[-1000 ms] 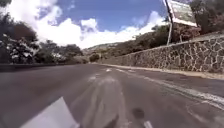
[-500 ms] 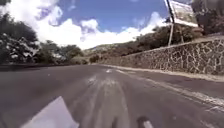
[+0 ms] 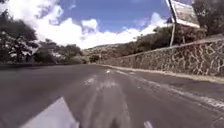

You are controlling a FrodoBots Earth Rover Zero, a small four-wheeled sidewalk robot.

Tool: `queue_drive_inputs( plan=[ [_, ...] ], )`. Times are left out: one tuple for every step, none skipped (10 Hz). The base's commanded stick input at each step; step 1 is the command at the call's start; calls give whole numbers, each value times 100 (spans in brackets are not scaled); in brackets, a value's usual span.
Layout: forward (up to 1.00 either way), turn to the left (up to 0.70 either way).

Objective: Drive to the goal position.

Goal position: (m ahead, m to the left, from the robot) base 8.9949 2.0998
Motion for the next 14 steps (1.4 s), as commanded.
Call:
queue_drive_inputs(
  plan=[
    [45,0],
    [45,0],
    [45,0],
    [45,0],
    [45,0],
    [45,0],
    [45,0],
    [45,0],
    [45,0],
    [45,0],
    [45,0],
    [45,0],
    [45,0],
    [45,0]
  ],
)
